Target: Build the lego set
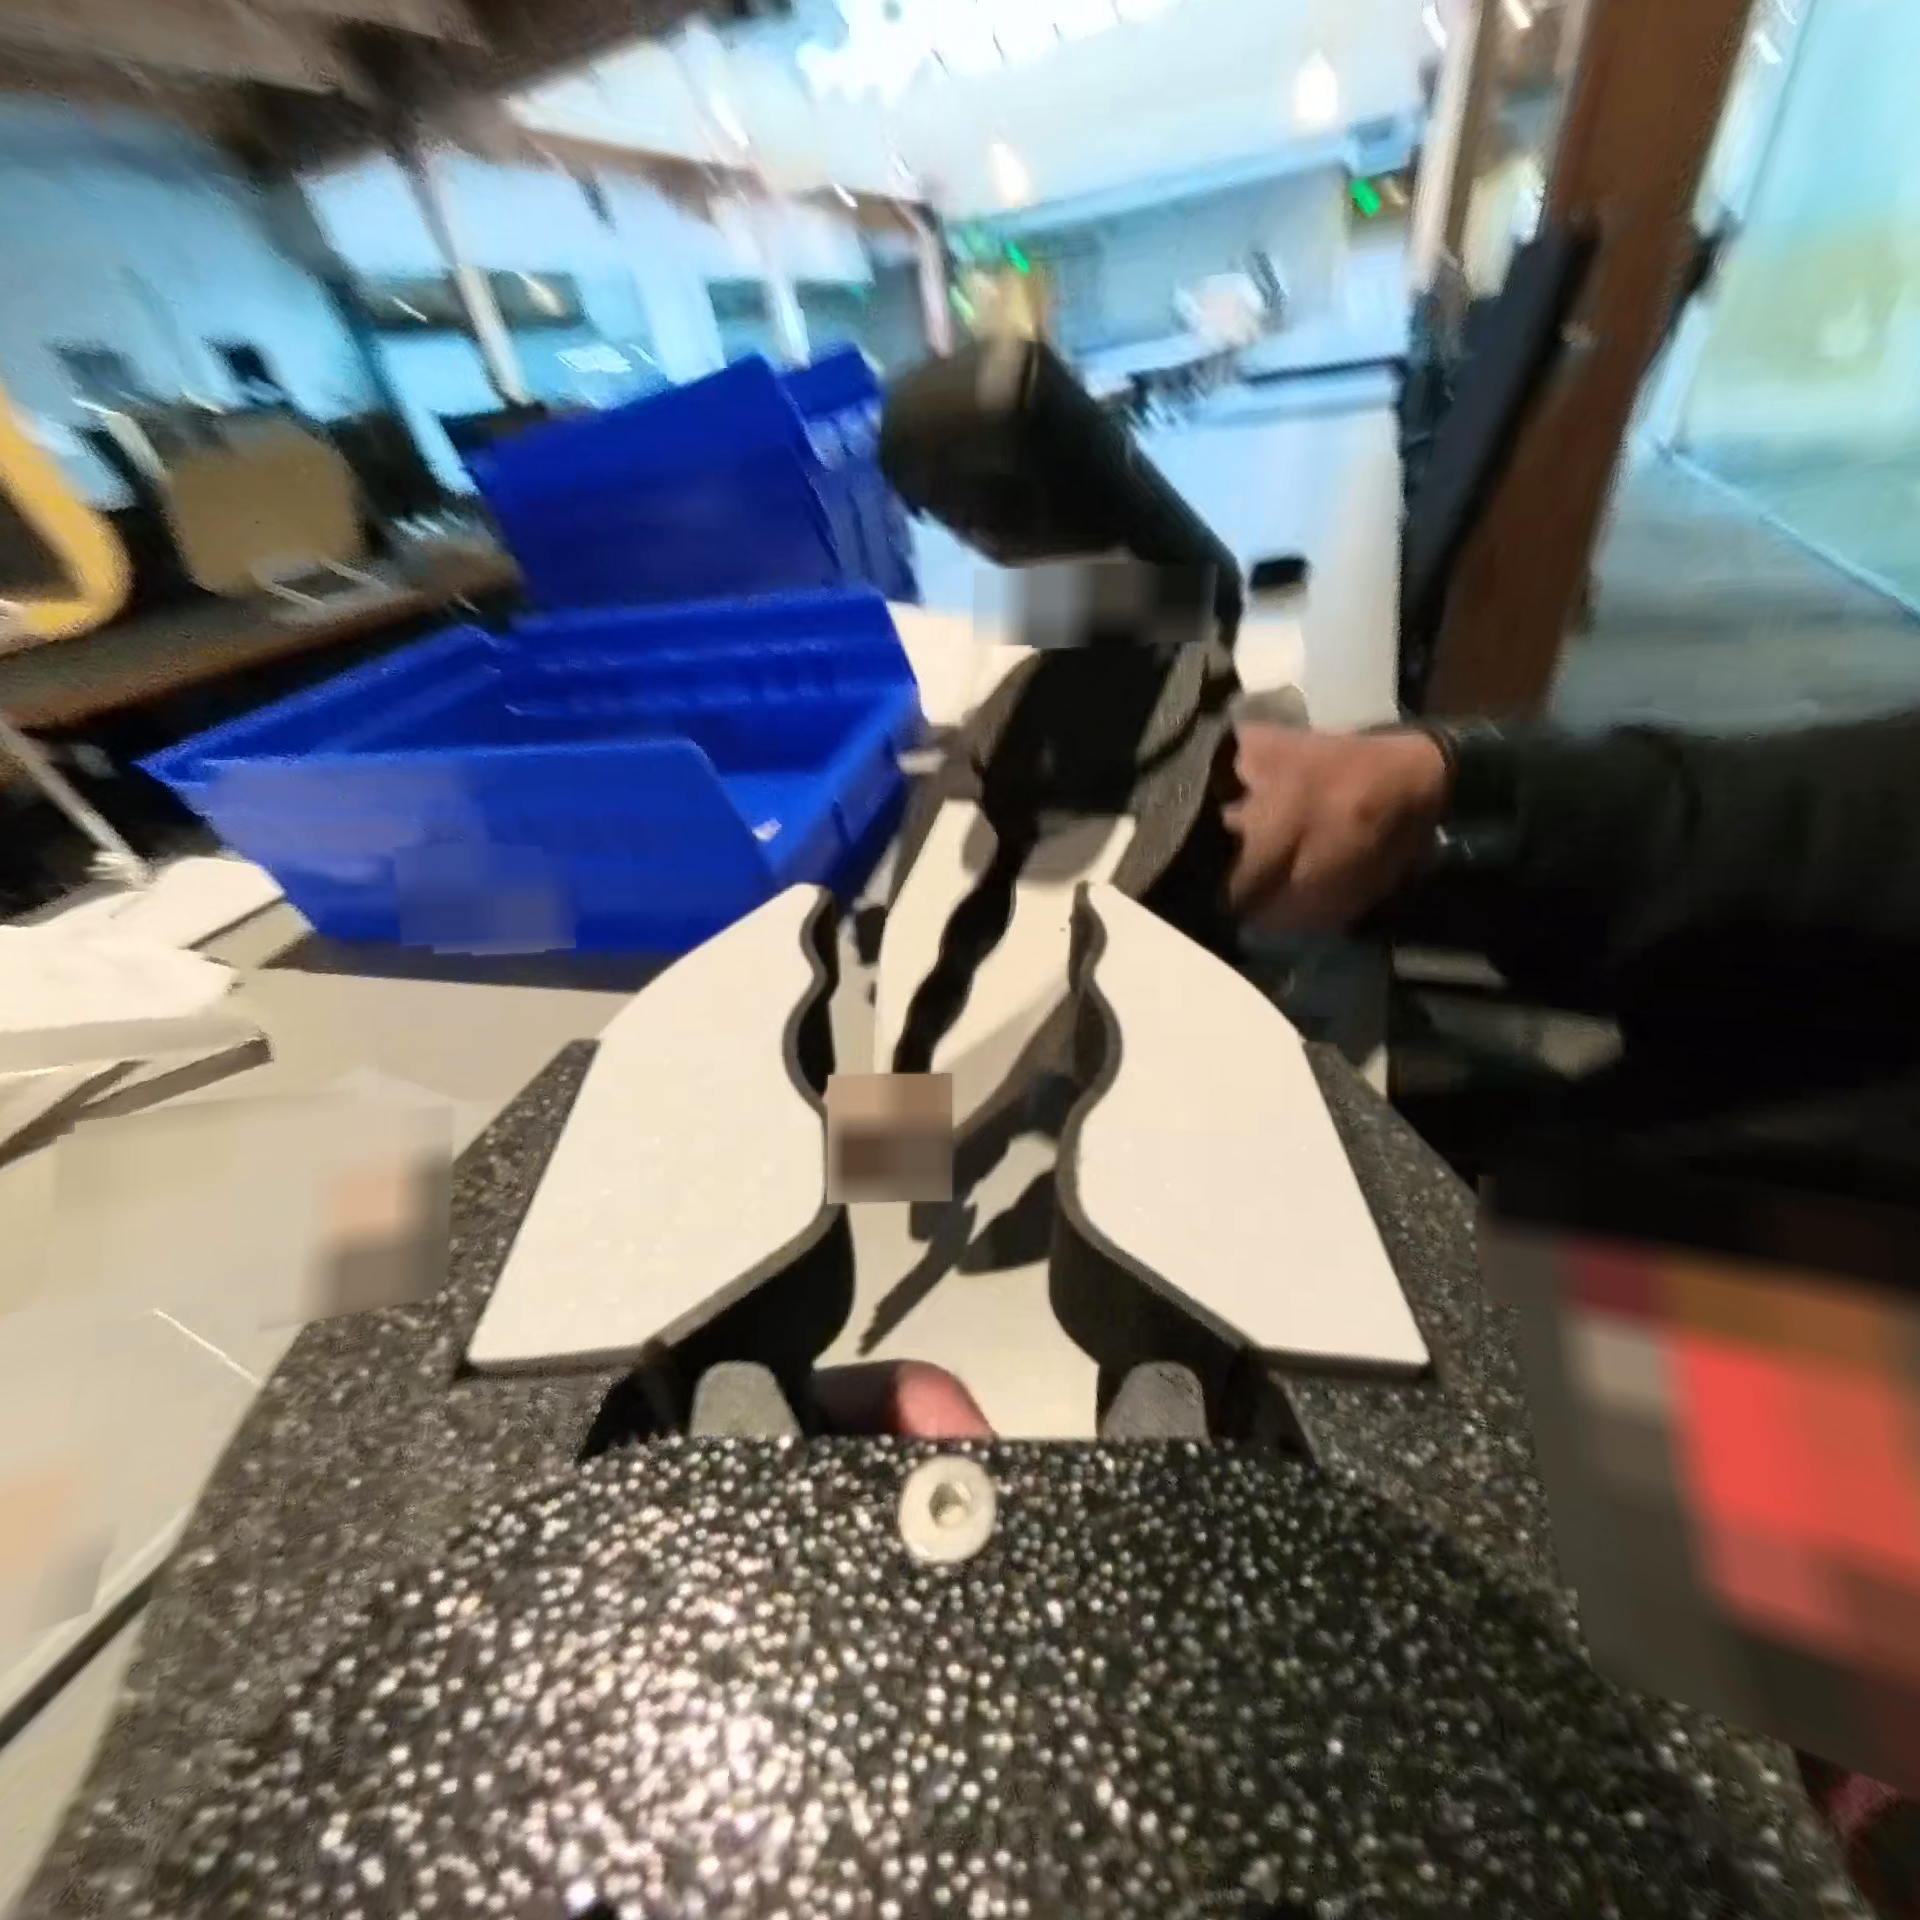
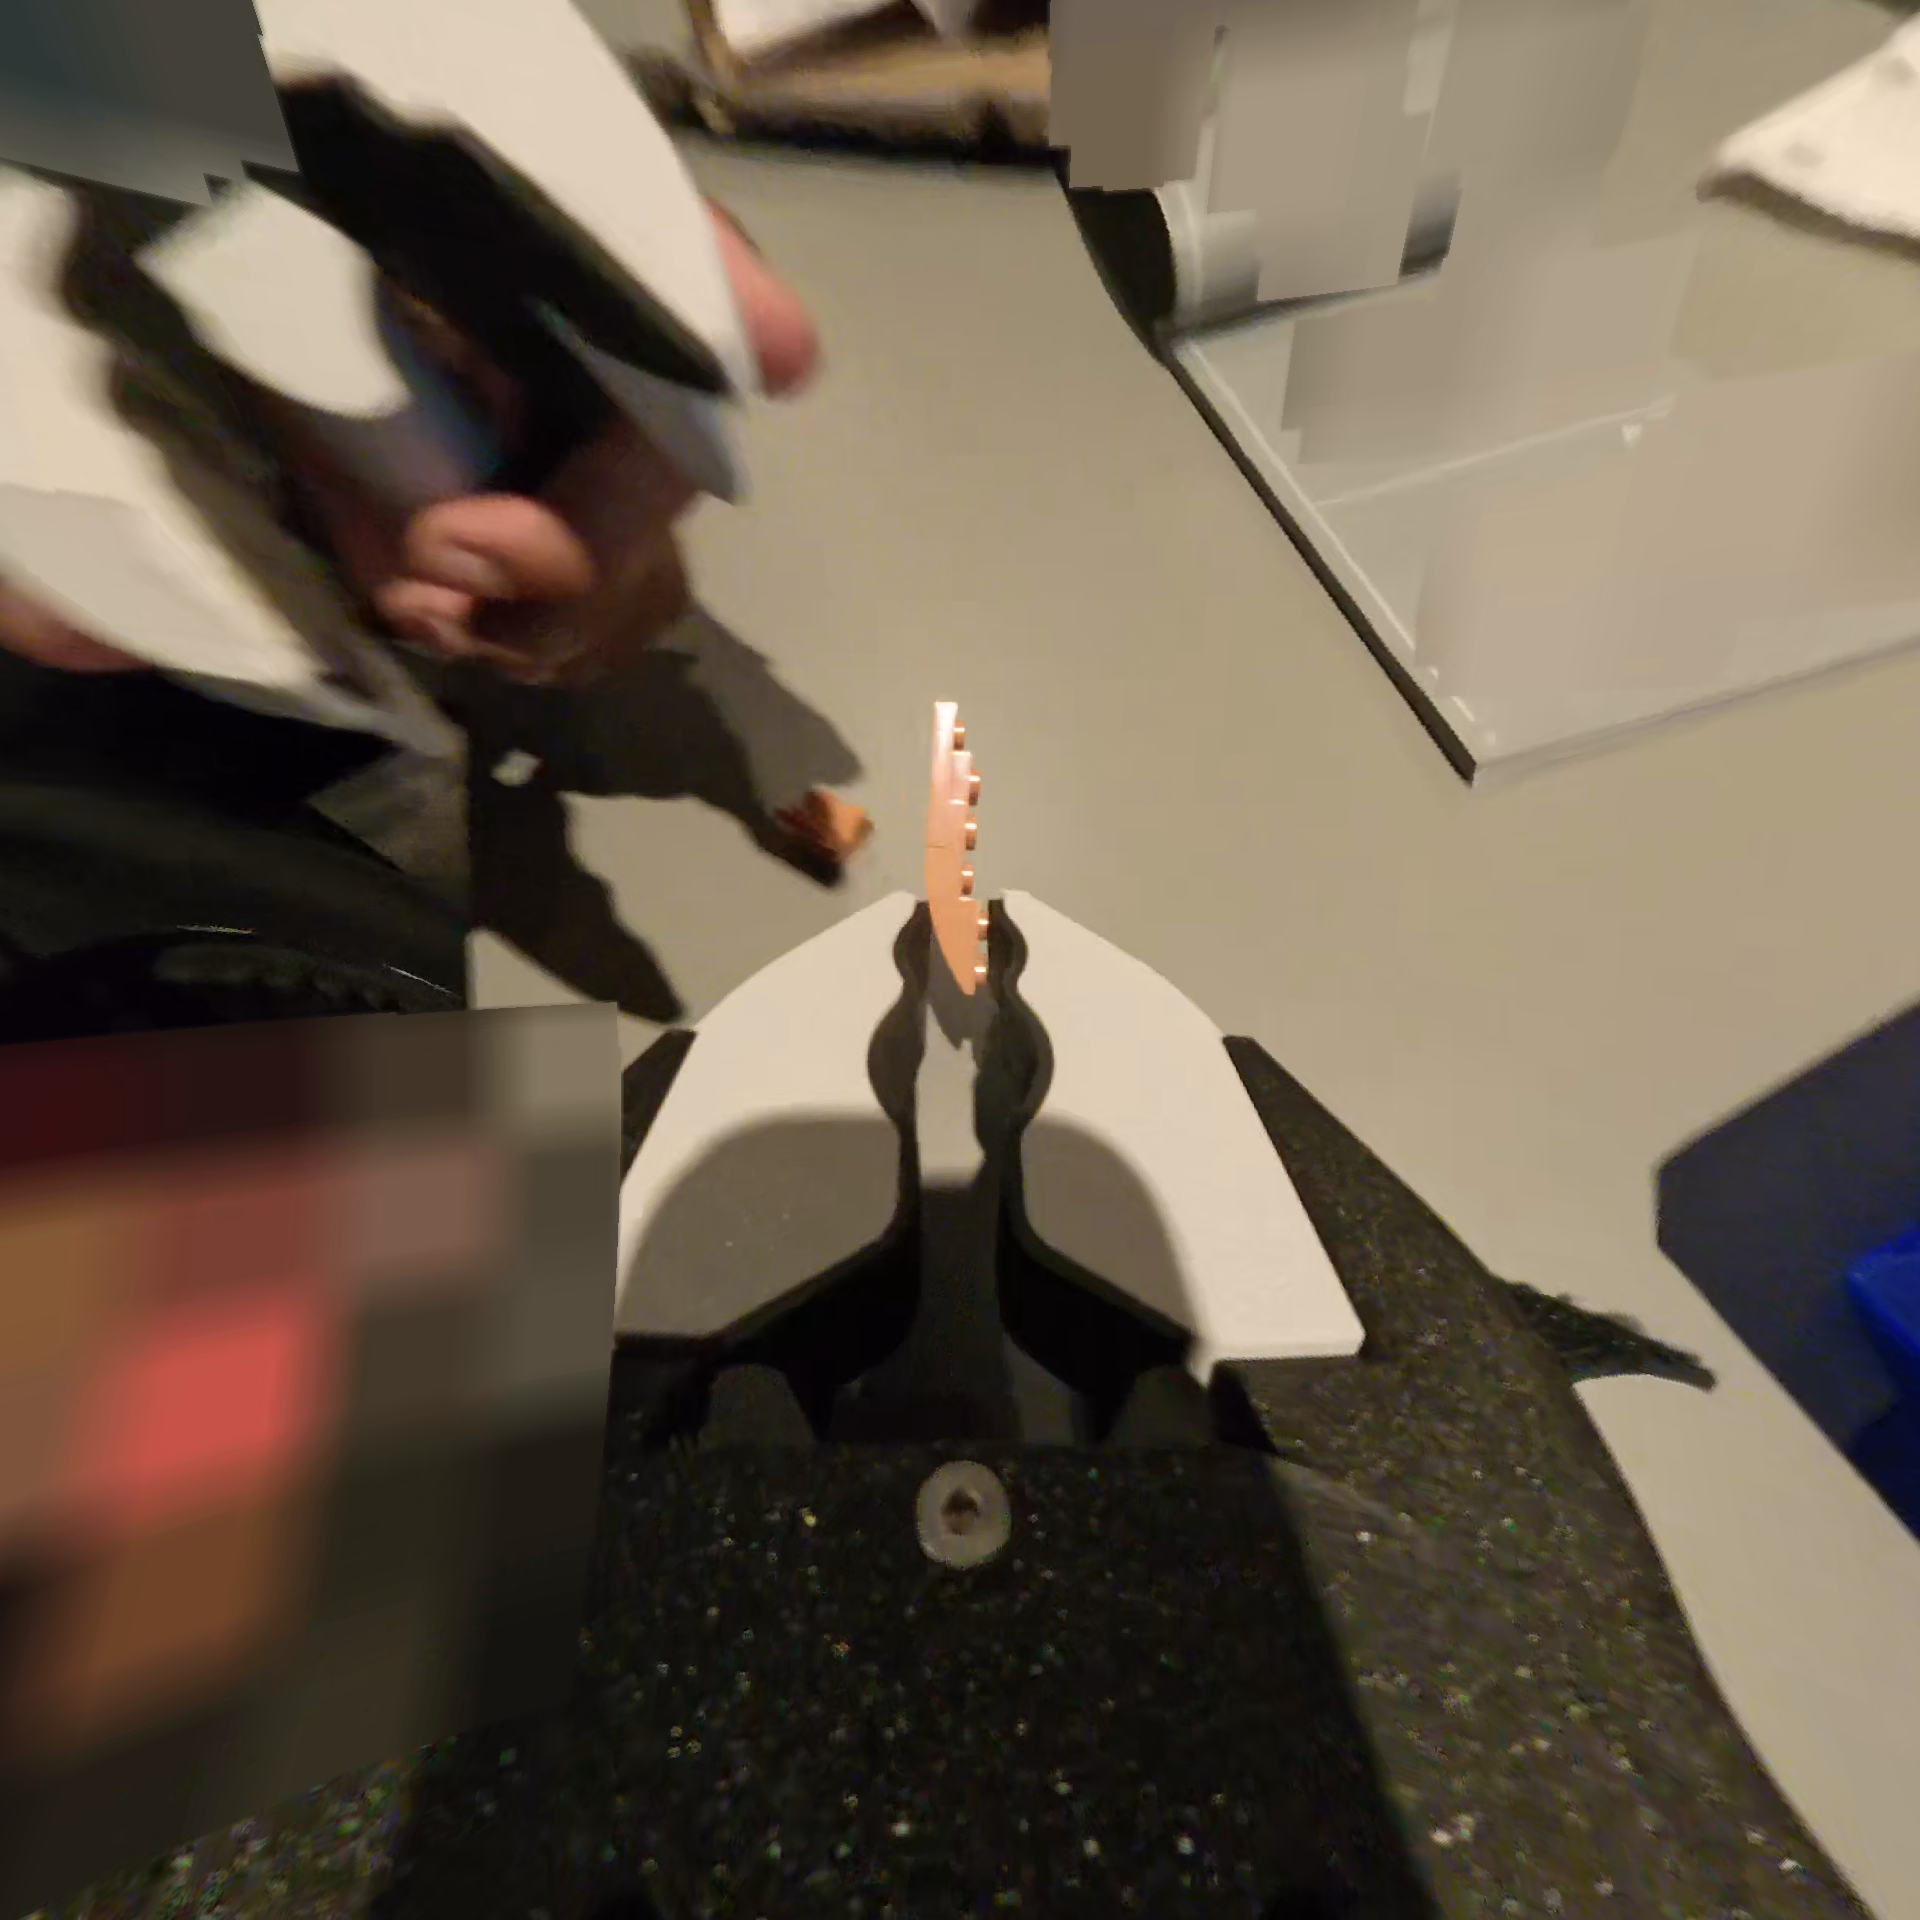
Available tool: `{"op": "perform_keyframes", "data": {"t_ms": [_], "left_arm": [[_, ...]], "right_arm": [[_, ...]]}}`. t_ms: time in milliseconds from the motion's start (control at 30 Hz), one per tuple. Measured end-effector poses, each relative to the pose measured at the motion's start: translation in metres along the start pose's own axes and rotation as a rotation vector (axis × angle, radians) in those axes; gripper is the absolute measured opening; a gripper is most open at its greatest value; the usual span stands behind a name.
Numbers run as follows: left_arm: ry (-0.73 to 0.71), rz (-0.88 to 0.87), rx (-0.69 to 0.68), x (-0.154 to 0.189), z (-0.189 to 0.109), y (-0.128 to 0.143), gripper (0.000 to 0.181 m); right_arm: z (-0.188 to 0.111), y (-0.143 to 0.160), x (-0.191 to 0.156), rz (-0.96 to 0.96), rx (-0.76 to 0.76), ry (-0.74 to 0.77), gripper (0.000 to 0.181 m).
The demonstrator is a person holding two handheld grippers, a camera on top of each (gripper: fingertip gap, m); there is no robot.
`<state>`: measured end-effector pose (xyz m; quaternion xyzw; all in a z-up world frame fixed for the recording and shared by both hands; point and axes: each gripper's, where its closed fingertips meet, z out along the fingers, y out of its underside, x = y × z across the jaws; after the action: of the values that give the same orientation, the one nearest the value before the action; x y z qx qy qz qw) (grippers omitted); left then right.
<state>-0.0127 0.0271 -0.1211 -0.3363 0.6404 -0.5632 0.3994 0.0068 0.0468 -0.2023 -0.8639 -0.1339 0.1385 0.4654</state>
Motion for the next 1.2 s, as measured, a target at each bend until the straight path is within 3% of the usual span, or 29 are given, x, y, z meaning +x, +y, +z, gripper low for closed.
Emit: {"op": "perform_keyframes", "data": {"t_ms": [133, 300, 533, 767, 900, 1033, 1200], "left_arm": [[-0.024, 0.008, -0.022, 0.000, 0.000, 0.005, 0.043], [-0.028, -0.028, -0.018, -0.005, -0.001, 0.010, 0.043], [-0.112, -0.189, 0.084, -0.029, -0.004, 0.008, 0.044], [-0.138, -0.193, 0.133, -0.035, -0.010, 0.001, 0.044], [-0.133, -0.199, 0.191, -0.032, -0.015, -0.013, 0.044], [-0.128, -0.260, 0.326, -0.028, -0.022, -0.041, 0.043], [-0.033, -0.488, 0.661, -0.012, -0.028, -0.079, 0.039]], "right_arm": [[0.008, 0.020, 0.005, -0.004, -0.157, 0.051, 0.010], [0.014, 0.029, 0.004, -0.032, -0.234, 0.059, 0.010], [0.016, 0.028, 0.001, -0.043, -0.239, 0.047, 0.025], [0.011, 0.024, -0.003, -0.057, -0.211, 0.028, 0.037], [0.001, 0.017, -0.001, -0.036, -0.175, 0.063, 0.055], [-0.024, -0.029, -0.010, 0.091, 0.102, -0.015, 0.073], [-0.091, -0.129, -0.018, 0.414, 0.871, -0.260, 0.100]]}}
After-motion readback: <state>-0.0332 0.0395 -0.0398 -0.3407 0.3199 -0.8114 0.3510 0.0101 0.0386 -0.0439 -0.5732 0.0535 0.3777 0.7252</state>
